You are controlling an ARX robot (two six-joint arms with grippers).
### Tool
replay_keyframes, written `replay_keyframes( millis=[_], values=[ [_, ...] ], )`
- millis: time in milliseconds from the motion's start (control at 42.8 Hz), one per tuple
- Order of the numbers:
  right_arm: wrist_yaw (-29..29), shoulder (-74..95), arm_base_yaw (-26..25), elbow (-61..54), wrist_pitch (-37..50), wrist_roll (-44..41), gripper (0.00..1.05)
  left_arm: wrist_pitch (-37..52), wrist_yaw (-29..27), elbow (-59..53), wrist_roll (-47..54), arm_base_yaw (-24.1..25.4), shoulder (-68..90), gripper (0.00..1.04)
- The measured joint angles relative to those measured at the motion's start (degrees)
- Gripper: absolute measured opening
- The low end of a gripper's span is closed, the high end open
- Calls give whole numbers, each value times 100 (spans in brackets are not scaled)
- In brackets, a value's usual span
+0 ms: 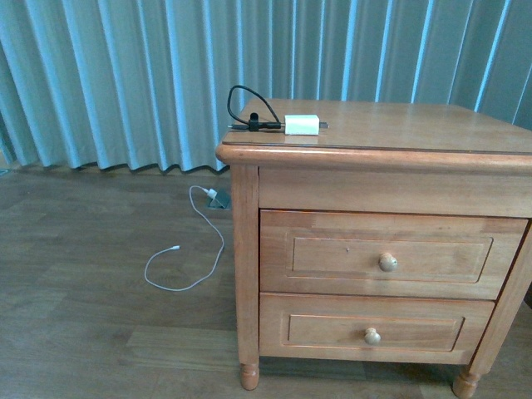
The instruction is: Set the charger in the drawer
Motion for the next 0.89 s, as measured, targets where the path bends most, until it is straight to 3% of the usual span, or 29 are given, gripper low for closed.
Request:
replay_keyframes(
  millis=[888],
  values=[
    [0, 0, 0, 0, -2, -2, 96, 0, 0, 0, 0, 0, 0, 99]
  ],
)
